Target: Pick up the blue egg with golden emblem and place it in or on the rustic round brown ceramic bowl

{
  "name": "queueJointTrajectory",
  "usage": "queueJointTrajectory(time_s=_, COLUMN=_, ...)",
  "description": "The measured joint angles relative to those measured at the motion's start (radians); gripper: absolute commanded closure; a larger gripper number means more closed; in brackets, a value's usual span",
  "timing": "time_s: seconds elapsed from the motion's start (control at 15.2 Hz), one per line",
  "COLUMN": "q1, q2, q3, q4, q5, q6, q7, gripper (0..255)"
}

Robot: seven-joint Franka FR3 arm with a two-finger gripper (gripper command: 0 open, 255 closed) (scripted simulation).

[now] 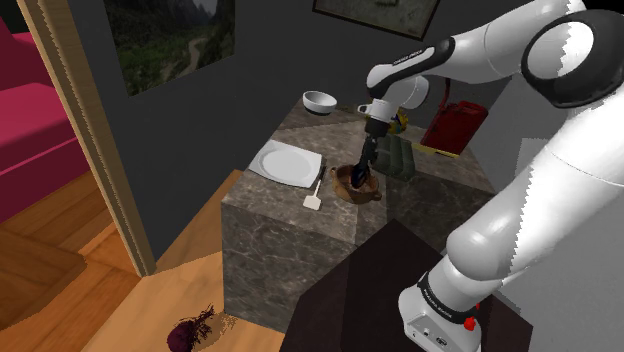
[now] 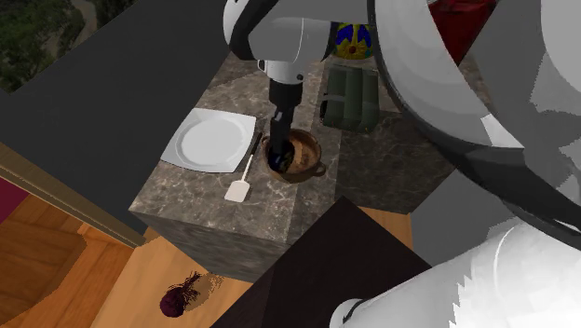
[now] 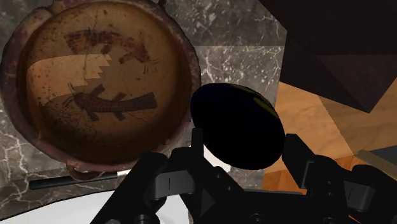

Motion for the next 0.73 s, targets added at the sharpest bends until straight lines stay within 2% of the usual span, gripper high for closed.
queueJointTrajectory(time_s=0.4, q1=-0.032, q2=0.192, q3=-0.022, q4=0.266, q5=0.002, q6=-0.085, q7=-0.041, gripper=255)
queueJointTrajectory(time_s=0.73, q1=-0.038, q2=0.244, q3=-0.023, q4=0.286, q5=0.009, q6=-0.056, q7=-0.056, gripper=255)
